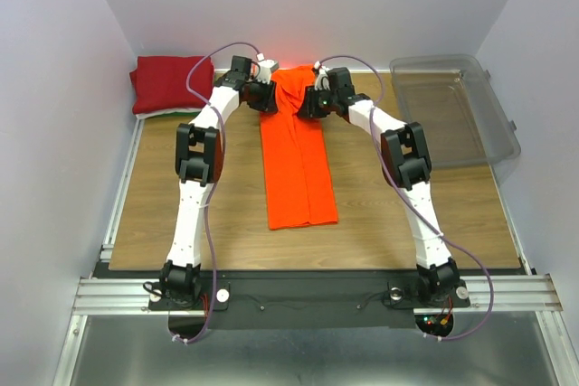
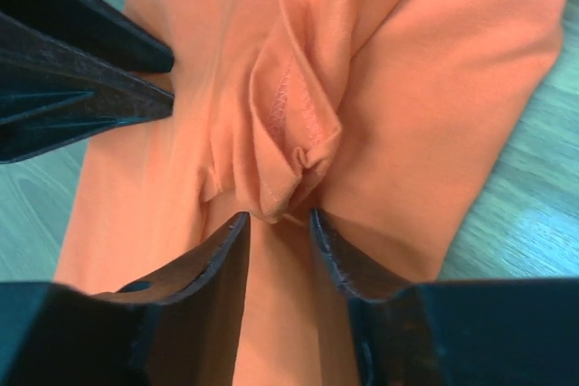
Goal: Fold and stack the t-shirts
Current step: Fold the tshirt
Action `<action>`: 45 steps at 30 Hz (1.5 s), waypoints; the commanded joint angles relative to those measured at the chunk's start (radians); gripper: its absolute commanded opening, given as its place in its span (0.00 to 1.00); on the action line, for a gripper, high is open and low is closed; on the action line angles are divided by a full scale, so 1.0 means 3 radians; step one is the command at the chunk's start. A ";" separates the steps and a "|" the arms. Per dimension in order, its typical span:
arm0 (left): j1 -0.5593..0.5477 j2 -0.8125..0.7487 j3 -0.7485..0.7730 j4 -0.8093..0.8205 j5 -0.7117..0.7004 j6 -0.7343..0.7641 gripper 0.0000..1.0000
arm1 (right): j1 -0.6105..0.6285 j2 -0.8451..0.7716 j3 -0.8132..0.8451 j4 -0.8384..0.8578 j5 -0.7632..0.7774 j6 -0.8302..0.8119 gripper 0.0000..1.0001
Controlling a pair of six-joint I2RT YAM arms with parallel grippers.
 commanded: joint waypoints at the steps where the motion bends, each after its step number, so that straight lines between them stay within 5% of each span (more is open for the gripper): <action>1: 0.0048 -0.0263 -0.0013 0.0025 -0.0114 0.0159 0.48 | -0.0020 -0.0073 0.0118 0.0028 -0.0199 0.0025 0.43; 8: 0.0058 -0.1321 -0.0615 0.0311 0.0014 0.0358 0.53 | -0.0015 -0.1043 -0.0199 -0.0043 -0.0874 -0.0230 0.66; 11: 0.0063 -0.2021 -0.1228 0.0403 0.0116 0.0619 0.57 | -0.0015 -0.1691 -0.0657 -0.0328 -0.0957 -0.0801 0.77; 19: 0.0043 -0.3994 -0.3246 0.0408 0.0427 0.1513 0.64 | 0.0006 -0.2930 -0.2104 -0.1188 -0.0650 -0.2601 0.77; 30: -0.0539 -0.5637 -0.5550 0.0418 0.0551 0.2256 0.65 | 0.0541 -0.4184 -0.3855 -0.1333 -0.0461 -0.3605 0.70; 35: -0.1424 -0.5720 -0.6077 0.0837 0.0025 0.2134 0.63 | 0.0879 -0.4307 -0.4525 -0.0756 -0.0292 -0.3881 0.66; 45: -0.1757 -0.4867 -0.5996 0.1073 -0.0380 0.2158 0.61 | 0.1079 -0.3985 -0.4781 -0.0172 -0.0246 -0.4117 0.59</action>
